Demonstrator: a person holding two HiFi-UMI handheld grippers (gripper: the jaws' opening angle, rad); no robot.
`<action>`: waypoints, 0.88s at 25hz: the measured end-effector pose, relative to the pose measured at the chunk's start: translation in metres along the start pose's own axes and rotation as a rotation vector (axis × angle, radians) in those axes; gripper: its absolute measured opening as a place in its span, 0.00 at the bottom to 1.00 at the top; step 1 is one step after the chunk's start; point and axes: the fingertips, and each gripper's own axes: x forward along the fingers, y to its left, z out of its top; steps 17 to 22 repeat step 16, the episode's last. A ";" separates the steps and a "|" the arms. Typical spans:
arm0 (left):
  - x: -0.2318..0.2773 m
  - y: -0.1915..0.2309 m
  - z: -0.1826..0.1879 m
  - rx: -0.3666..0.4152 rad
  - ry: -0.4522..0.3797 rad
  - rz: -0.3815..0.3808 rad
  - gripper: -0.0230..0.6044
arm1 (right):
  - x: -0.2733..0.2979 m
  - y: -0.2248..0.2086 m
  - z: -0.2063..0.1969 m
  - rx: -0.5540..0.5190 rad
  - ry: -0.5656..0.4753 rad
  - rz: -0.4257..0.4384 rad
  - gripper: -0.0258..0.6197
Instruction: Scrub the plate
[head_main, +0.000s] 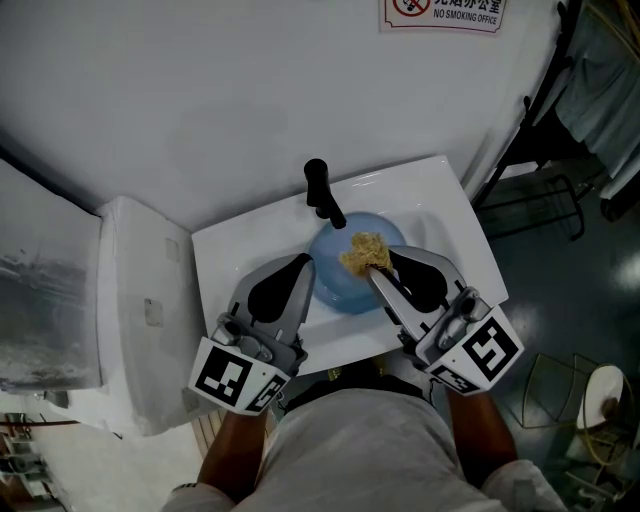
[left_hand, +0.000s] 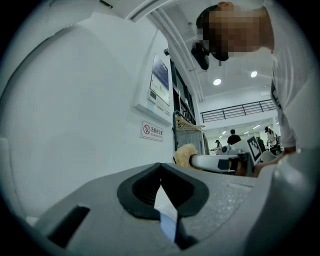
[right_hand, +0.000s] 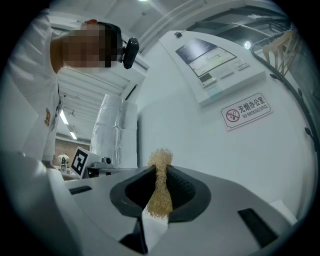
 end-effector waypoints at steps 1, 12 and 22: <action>0.000 0.000 0.000 0.000 -0.001 -0.001 0.06 | 0.000 0.000 0.000 -0.001 0.000 -0.001 0.13; 0.003 0.004 0.002 0.004 -0.009 -0.002 0.06 | 0.002 -0.003 0.000 -0.005 -0.001 -0.005 0.13; 0.004 0.005 0.003 0.006 -0.011 0.000 0.06 | 0.003 -0.005 -0.001 -0.005 0.002 -0.006 0.13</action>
